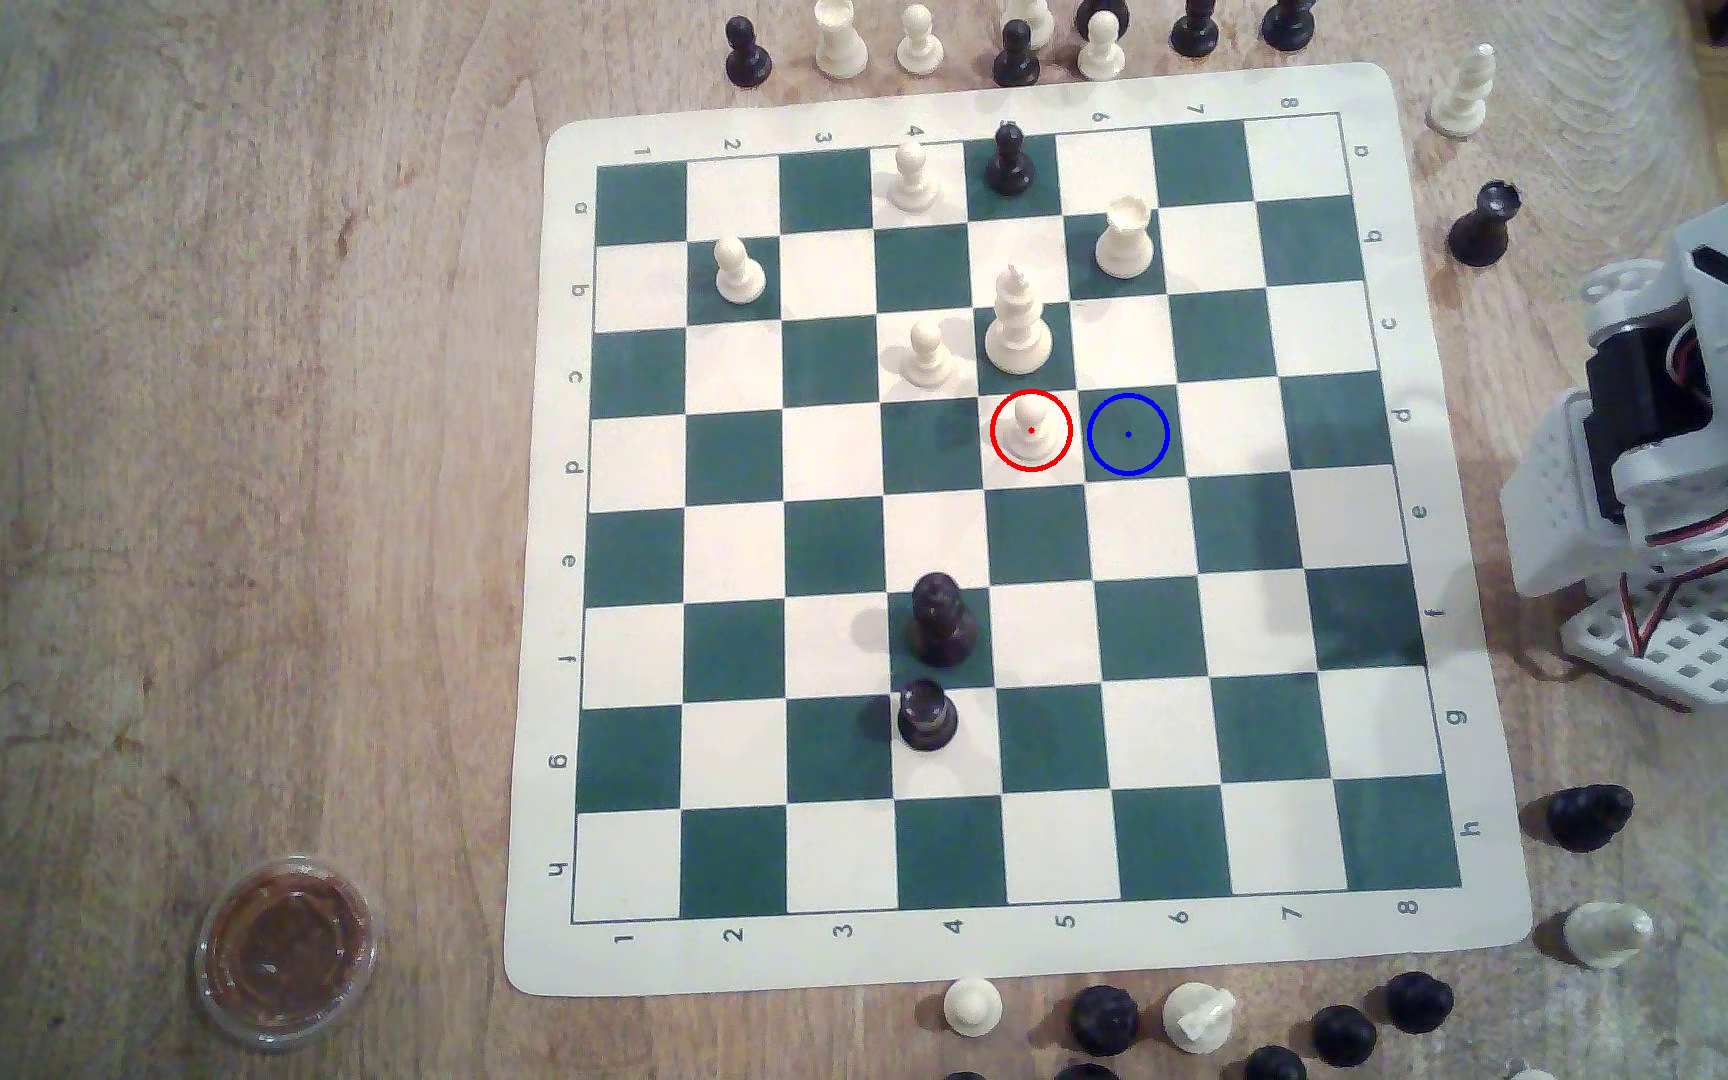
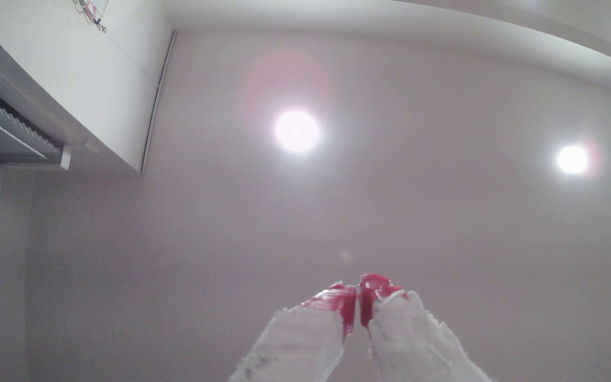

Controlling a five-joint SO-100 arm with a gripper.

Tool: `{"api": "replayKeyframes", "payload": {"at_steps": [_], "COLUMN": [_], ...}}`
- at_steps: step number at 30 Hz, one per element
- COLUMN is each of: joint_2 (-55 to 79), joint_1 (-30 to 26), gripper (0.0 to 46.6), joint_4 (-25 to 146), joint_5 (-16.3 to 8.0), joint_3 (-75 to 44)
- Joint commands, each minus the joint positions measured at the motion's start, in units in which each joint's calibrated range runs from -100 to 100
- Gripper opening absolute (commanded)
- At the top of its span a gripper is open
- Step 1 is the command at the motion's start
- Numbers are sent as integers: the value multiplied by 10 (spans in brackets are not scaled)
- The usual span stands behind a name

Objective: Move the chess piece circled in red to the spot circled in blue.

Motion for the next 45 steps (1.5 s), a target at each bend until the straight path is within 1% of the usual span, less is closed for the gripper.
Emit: {"api": "replayKeyframes", "payload": {"at_steps": [1, 3, 6, 7, 10, 11, 13, 14, 15, 18, 19, 20, 22, 24, 25, 27, 28, 29, 31, 32, 33, 36, 37, 39, 41, 42, 45], "joint_2": [2, 2, 2, 2, 2, 2, 2, 2, 2, 3, 3, 6, 13, 40, 43, 51, 56, 62, 83, 104, 159, 226, 251, 282, 324, 370, 417], "joint_1": [28, 36, 40, 41, 71, 92, 122, 131, 146, 143, 129, 81, 72, 50, 41, 27, 22, 19, 13, 13, 13, 11, 15, 20, 29, 41, 52], "gripper": [2, 2, 2, 2, 2, 2, 2, 2, 2, 2, 2, 2, 2, 7, 7, 5, 17, 53, 36, 39, 32, 29, 37, 39, 53, 73, 100], "joint_4": [4, 66, 251, 352, 626, 797, 918, 947, 1033, 1188, 1224, 1318, 1412, 1511, 1523, 1541, 1556, 1575, 1580, 1588, 1603, 1606, 1607, 1616, 1627, 1634, 1633], "joint_5": [1, 1, 1, 1, -1, -3, -3, -3, -3, -3, -3, -3, -3, -5, -19, -71, -82, -83, -83, -83, -83, -102, -111, -120, -133, -145, -162], "joint_3": [13, 7, -40, -71, -149, -200, -246, -259, -292, -336, -344, -353, -359, -363, -356, -352, -353, -355, -358, -366, -391, -431, -455, -485, -520, -555, -580]}}
